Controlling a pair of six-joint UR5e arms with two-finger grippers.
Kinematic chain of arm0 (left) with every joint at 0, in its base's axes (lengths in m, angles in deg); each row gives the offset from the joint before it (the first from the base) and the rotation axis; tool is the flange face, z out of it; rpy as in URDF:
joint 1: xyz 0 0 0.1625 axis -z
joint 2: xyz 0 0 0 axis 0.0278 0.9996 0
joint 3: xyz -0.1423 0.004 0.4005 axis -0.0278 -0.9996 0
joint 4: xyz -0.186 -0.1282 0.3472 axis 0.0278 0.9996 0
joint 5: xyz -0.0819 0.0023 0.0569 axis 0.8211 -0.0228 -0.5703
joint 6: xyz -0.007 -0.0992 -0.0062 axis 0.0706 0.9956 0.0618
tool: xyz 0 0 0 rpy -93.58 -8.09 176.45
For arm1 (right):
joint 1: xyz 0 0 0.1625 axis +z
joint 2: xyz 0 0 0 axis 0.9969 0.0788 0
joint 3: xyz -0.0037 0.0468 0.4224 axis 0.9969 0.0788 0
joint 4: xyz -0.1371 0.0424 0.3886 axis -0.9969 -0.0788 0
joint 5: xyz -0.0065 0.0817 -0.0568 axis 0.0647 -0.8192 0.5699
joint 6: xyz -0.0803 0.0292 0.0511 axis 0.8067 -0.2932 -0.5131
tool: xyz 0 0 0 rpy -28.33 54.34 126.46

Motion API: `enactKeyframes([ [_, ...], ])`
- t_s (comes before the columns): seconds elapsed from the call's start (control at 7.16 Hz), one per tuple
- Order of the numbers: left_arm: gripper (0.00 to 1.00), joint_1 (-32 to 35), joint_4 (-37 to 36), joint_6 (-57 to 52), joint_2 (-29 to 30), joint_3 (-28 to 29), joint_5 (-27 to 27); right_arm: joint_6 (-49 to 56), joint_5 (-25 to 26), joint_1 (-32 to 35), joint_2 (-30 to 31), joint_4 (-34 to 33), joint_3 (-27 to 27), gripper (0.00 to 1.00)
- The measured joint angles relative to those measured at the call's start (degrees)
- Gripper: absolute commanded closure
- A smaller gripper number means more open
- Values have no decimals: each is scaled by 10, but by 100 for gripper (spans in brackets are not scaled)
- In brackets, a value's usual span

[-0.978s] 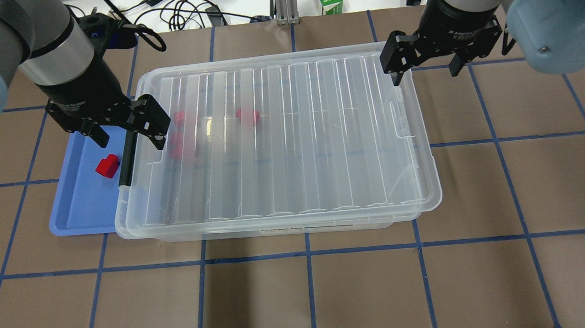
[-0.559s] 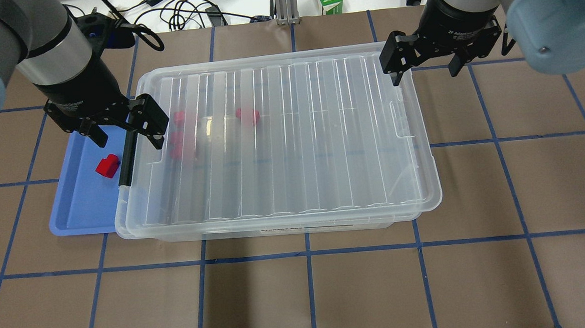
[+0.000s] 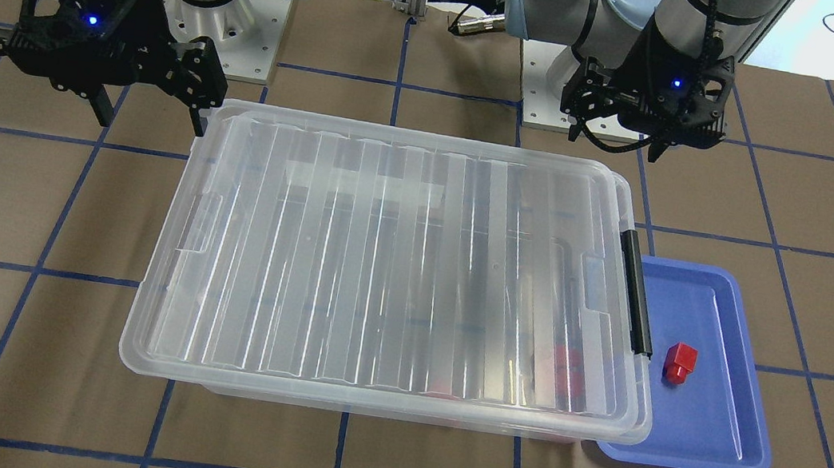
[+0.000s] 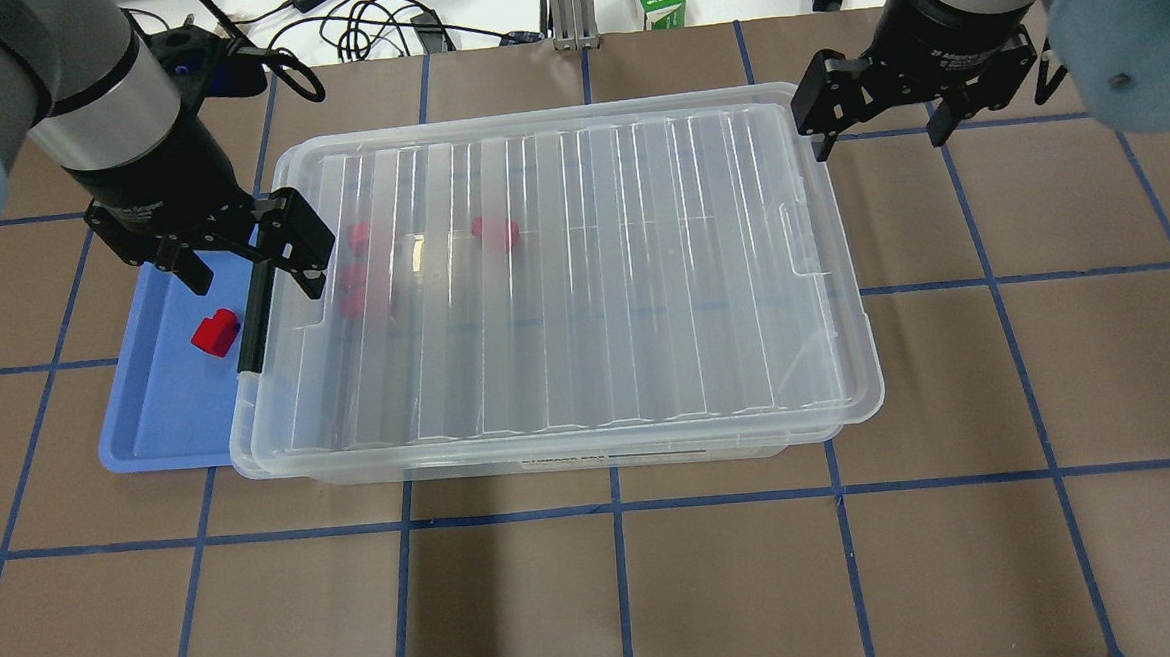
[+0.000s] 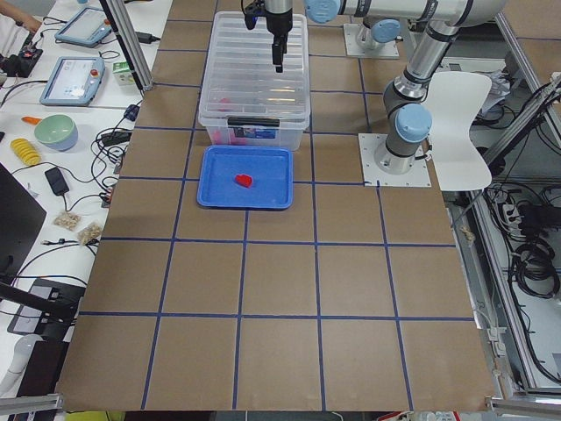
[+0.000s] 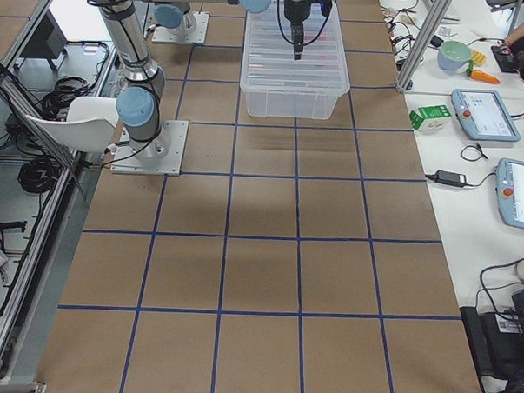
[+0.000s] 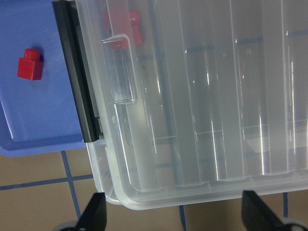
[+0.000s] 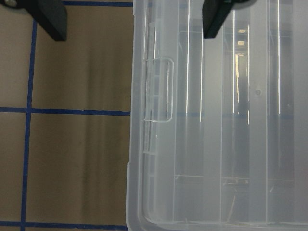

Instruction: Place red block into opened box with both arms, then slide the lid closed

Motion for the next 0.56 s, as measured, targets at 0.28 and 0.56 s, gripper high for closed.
enactKeyframes([
  [0.28,0,0,-1,-1,0,0,0,0,-2,-13,-40,-39,-35,0],
  [0.56,0,-1,-1,-2,0,0,0,1,1,-14,-87,-106,-61,0],
])
